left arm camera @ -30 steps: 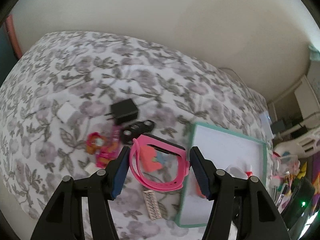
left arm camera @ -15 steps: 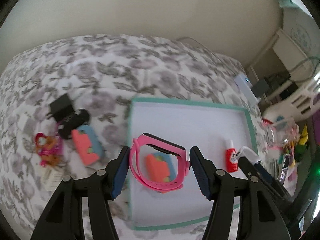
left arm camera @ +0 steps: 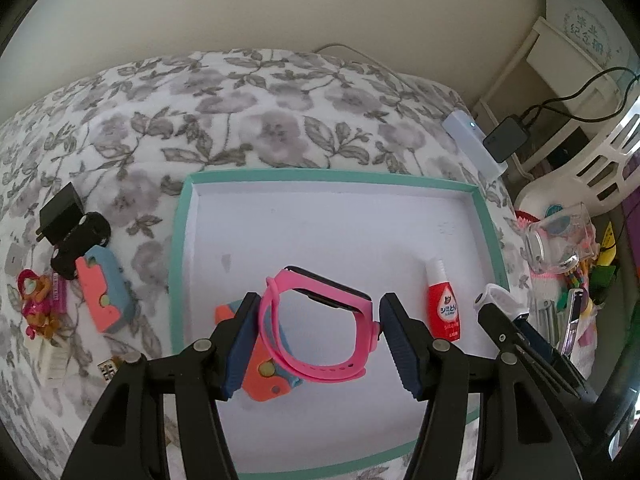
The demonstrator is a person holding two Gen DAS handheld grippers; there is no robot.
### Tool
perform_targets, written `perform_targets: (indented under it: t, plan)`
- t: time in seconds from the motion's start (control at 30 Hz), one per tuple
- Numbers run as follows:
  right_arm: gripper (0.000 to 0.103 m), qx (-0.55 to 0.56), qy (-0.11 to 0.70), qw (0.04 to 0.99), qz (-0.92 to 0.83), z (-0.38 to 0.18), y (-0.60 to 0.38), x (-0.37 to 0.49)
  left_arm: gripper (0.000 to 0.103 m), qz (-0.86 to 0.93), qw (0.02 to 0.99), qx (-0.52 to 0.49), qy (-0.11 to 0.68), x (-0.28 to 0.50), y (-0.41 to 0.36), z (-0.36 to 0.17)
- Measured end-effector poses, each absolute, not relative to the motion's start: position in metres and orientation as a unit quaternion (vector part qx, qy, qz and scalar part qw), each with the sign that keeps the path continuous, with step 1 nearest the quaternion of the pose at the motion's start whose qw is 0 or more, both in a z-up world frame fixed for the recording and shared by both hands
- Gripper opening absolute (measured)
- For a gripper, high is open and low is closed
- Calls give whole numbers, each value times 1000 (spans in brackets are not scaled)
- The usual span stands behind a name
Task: Organize rigid objects
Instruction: 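Carry the smartwatch and pink band over the tray with both tools, then lower the white smartwatch and open the right tool while the left tool releases the pink band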
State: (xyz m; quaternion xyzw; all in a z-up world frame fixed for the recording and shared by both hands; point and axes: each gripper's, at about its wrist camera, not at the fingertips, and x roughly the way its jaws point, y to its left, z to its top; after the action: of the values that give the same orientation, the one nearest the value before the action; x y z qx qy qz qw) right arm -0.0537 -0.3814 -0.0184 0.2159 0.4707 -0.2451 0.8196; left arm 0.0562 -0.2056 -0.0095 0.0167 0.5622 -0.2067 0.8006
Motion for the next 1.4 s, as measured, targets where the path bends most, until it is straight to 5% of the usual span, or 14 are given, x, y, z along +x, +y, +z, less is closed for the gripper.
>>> perform_targets:
  t: [0.83, 1.27, 1.4]
  plan:
    - [61, 177, 509, 806, -243, -43, -371, -46, 63, -186, 793, 27, 579, 61, -212, -36]
    - [64, 162, 515, 807, -240, -44, -365, -42, 84, -172, 799, 30, 576, 64, -202, -26]
    - [73, 153, 515, 810, -233, -44, -361, -40, 84, -139, 812, 46, 566, 68, -194, -22]
